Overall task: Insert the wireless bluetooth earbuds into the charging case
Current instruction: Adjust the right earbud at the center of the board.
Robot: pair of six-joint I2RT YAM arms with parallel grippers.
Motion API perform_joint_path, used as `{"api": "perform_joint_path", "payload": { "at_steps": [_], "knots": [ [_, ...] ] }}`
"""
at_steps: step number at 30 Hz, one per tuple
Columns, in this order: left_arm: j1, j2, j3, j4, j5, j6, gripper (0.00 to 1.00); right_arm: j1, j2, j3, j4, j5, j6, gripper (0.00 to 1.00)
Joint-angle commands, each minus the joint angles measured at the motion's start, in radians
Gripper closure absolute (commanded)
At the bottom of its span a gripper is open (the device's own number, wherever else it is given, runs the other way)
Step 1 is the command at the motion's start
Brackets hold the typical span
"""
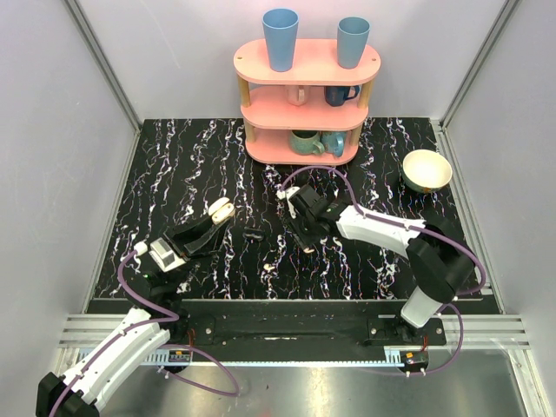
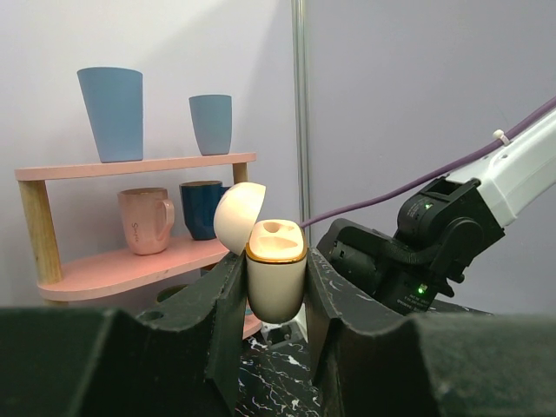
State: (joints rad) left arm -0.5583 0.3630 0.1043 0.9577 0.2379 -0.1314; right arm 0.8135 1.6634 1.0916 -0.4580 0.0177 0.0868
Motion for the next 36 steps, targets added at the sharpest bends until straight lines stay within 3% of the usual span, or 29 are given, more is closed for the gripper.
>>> {"api": "perform_joint_path", "payload": {
  "at_steps": [1, 17, 27, 30, 36],
  "knots": [
    [-0.003, 0.002, 0.028, 0.035, -0.008, -0.002, 1.0, 0.012, -0.007, -0.027, -0.005, -0.015, 0.037, 0.55],
    [-0.005, 0.004, 0.032, 0.026, -0.002, -0.007, 1.0, 0.012, 0.098, 0.011, -0.019, 0.008, 0.002, 0.55],
    [-0.003, 0.011, 0.029, 0.032, -0.002, -0.011, 1.0, 0.012, 0.067, -0.013, -0.004, 0.073, 0.063, 0.8],
    [-0.003, 0.01, 0.029, 0.03, -0.003, -0.011, 1.0, 0.01, 0.032, -0.03, 0.012, 0.142, 0.109, 0.95],
    [-0.003, 0.01, 0.028, 0.033, -0.008, -0.011, 1.0, 0.035, -0.002, -0.029, -0.013, 0.407, 0.264, 0.98]
  ]
}}
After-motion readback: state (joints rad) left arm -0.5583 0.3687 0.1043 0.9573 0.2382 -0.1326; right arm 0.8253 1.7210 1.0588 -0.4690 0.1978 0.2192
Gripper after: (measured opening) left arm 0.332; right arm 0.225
